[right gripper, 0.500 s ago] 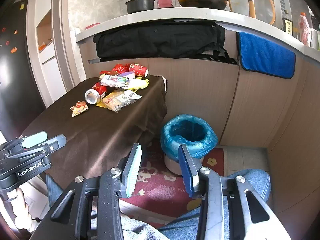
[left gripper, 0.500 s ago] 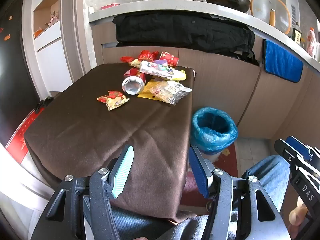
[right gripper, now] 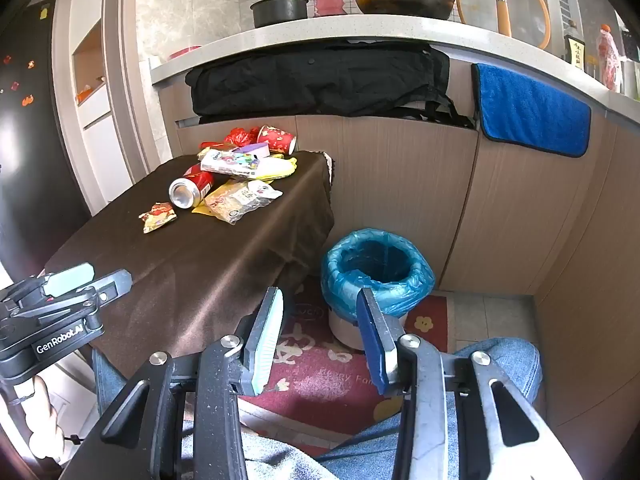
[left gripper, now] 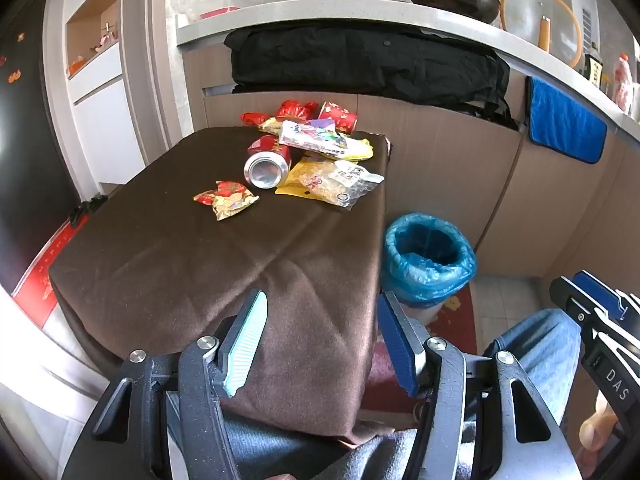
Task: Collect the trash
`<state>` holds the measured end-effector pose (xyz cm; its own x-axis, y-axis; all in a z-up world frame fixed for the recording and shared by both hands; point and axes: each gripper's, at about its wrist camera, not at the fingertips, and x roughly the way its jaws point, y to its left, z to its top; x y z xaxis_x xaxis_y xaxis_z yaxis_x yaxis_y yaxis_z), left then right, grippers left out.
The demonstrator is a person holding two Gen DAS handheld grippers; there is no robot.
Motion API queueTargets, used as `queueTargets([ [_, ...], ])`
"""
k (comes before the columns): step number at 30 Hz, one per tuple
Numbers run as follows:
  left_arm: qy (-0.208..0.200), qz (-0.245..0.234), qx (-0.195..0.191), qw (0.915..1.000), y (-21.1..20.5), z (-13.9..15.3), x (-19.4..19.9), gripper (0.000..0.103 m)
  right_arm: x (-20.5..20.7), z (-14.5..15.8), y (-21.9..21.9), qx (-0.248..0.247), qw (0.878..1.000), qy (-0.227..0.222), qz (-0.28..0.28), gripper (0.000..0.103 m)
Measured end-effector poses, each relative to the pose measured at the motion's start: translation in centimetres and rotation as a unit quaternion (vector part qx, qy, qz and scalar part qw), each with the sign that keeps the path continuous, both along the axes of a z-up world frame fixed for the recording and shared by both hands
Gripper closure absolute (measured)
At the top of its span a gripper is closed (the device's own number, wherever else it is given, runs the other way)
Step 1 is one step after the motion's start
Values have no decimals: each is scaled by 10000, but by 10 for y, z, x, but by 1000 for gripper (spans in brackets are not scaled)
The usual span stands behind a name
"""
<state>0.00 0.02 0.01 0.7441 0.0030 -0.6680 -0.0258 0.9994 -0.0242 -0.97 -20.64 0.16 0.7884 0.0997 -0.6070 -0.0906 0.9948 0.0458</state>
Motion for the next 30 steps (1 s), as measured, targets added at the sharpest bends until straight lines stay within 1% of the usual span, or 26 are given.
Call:
queueTargets([
  [22, -7, 10, 26, 10000, -4, -2, -3, 45, 0, 2, 1, -10, 10000, 4, 6, 66],
  [27, -169, 13, 96, 9998, 6, -5, 7, 45, 3, 4, 1, -105, 9999, -116, 27, 66],
  [30, -403, 66, 316, 9987, 14, 1, 25, 45, 17, 6, -1, -280, 9992, -270, 116, 66],
])
